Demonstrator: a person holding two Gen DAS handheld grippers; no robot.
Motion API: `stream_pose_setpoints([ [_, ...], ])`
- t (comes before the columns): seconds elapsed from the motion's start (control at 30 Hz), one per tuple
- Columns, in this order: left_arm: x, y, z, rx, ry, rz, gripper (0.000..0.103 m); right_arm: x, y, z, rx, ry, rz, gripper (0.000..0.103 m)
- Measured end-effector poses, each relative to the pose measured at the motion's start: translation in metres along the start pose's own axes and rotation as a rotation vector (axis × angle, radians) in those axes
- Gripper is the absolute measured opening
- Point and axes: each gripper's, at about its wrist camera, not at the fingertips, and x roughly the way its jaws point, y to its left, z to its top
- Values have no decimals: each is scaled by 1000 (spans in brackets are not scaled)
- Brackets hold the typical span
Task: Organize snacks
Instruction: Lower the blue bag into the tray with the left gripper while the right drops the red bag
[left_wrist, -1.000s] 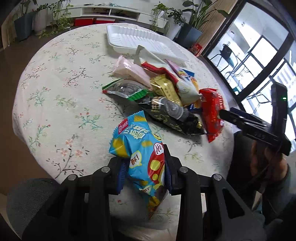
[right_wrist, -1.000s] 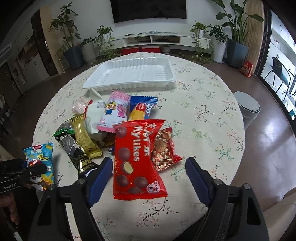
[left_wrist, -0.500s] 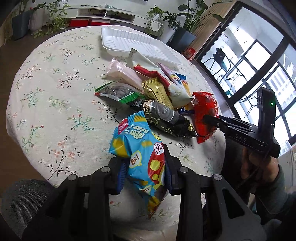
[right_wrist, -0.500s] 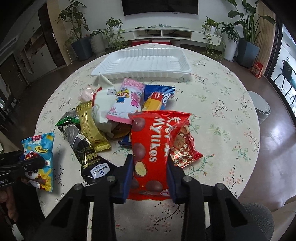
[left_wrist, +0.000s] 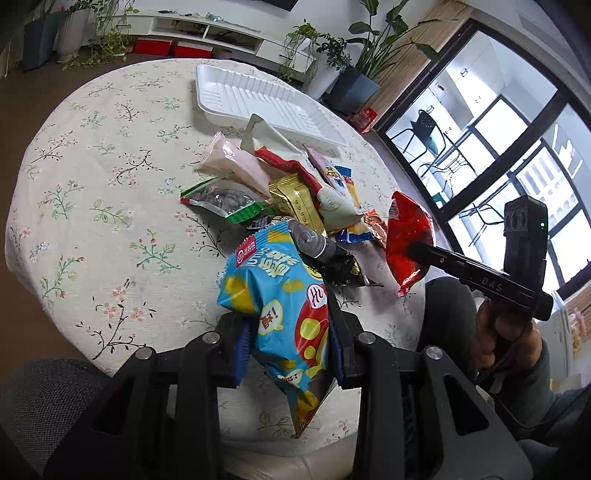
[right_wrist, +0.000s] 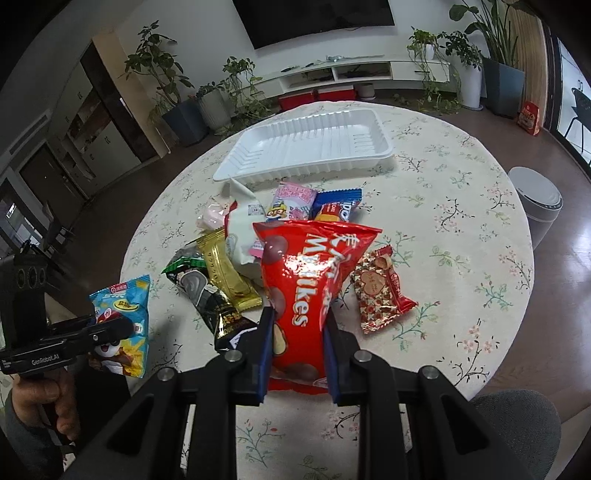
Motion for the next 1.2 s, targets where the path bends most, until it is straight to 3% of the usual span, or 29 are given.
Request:
stream_pose_setpoints([
  [0.37,-22,11,20,-8,-50,-14,31,-17,-31,10,114,-23,91,26],
  [0.5,-37,22,56,8,-100,37,31,-27,-61,29,159,-66,48,26],
  [0.67,-39,32,124,44,-147,78,31,-31,-103,79,211,-128,7,26],
  [0.8,-13,34,191,57,-139,115,31,-13,-111,138,201,-145,28,26],
  [0.97,44,23,264,86,-89,157,31,42,-80,202,106,-81,79,26],
  [1.07,86,21,289,104,-25,193,31,83,-68,228,72,-20,67,26],
  [1.2,130,27,297,120,39,249,31,134,-63,244,33,60,28,26],
])
